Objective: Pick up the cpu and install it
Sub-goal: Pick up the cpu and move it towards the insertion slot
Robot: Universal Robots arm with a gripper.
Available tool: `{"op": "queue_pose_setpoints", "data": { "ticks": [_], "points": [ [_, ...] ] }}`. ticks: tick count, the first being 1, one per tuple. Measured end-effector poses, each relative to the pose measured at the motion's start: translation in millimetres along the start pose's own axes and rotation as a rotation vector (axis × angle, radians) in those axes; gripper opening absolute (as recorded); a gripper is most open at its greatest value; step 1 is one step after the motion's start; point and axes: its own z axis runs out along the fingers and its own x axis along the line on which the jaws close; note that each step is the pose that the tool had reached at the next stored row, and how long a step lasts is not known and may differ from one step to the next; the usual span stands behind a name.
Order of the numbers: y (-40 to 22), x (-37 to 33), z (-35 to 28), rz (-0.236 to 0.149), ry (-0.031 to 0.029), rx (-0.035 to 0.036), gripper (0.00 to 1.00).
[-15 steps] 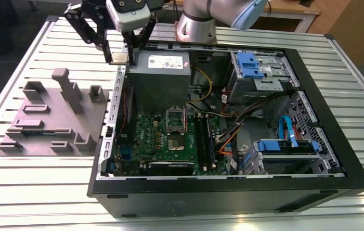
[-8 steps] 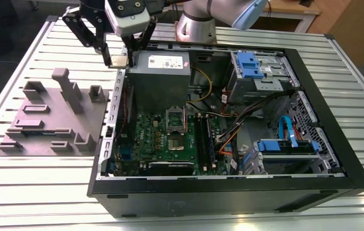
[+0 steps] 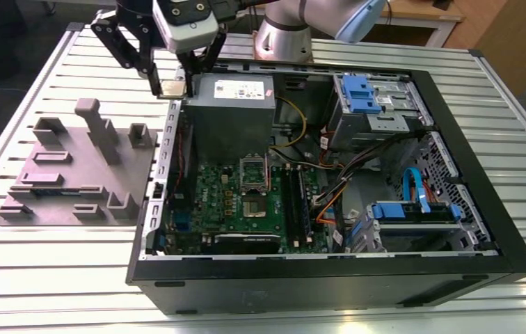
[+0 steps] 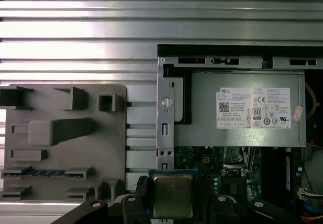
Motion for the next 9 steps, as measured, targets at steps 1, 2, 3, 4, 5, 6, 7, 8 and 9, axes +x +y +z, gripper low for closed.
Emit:
{"op": "queue_pose_setpoints", "data": {
  "ticks": [1,2,3,4,5,6,7,8,9],
  "points": [
    [0.0,-0.6,0.0,0.0,0.0,0.0001,0.47],
    [0.0,-1.2,0.0,0.0,0.0,0.0,0.47],
    [0.1,-1.8,0.0,0.0,0.0,0.0,0.47],
    [0.0,-2.6,0.0,0.0,0.0,0.0,0.47],
    [0.1,-3.2,0.0,0.0,0.0001,0.0,0.47],
    [0.1,-3.9,0.0,0.0,0.0,0.0,0.47],
    [0.1,-4.6,0.0,0.0,0.0,0.0,0.47],
    [0.1,-5.2,0.0,0.0,0.0,0.0,0.47],
    [0.1,-5.8,0.0,0.0,0.0,0.0,0.47]
  ]
}}
